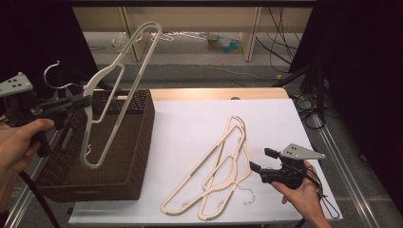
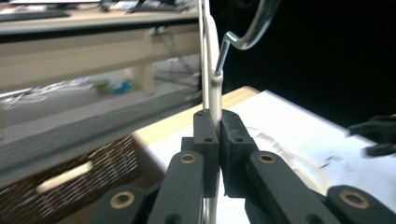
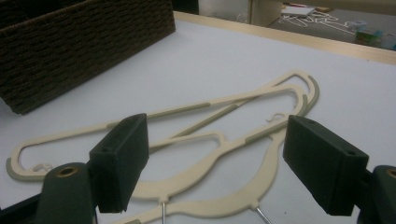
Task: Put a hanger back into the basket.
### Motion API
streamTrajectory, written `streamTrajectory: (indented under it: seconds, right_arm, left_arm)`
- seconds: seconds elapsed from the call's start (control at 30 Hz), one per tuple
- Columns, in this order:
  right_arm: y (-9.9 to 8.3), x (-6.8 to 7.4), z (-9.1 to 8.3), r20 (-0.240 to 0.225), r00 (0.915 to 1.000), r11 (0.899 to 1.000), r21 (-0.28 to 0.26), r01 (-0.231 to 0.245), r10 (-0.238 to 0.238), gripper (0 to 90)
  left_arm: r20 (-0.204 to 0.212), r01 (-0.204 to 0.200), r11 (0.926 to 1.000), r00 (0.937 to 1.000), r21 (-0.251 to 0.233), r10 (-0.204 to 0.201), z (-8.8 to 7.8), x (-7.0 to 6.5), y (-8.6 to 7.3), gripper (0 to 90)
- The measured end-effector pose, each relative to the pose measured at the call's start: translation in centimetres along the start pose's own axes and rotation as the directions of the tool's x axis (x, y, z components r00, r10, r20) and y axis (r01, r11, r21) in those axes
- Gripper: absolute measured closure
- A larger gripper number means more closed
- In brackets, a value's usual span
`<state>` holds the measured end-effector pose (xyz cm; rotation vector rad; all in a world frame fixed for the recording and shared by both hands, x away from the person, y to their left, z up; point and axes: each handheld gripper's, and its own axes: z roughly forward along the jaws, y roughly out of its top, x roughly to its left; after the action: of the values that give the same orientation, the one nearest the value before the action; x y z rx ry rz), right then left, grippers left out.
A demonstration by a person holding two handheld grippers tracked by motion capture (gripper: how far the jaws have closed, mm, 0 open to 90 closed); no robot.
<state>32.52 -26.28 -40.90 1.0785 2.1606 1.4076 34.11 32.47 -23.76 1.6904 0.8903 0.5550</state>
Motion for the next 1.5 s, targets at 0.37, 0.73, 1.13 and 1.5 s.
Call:
streamTrajectory:
  seconds: [0.37, 0.73, 1.13, 1.5]
  right_arm:
    - [-0.1, 0.0, 0.1, -0.004, 0.9999, 1.000, 0.010, 0.012, -0.011, 23.5]
    - [-0.2, 0.3, 0.3, -0.013, 0.9997, 0.999, 0.040, 0.022, -0.021, 23.7]
    - [-0.3, 0.2, 0.3, -0.005, 0.9994, 0.998, 0.053, 0.036, -0.035, 23.7]
    - [-0.3, 0.2, 0.4, -0.020, 0.9995, 0.998, 0.050, 0.024, -0.023, 23.7]
  left_arm:
    - [-0.078, -0.025, 0.9856, 0.9962, 0.167, 0.039, -0.1, 3.5, -4.7, 86.0]
    - [-0.089, -0.084, 0.9311, 0.9884, 0.355, 0.123, 1.3, 5.6, -8.0, 86.0]
    - [-0.096, -0.027, 0.8924, 0.9923, 0.450, 0.079, 4.3, 7.6, -11.0, 85.9]
    - [-0.181, 0.047, 0.8813, 0.9825, 0.470, 0.044, 6.7, 8.7, -12.7, 83.9]
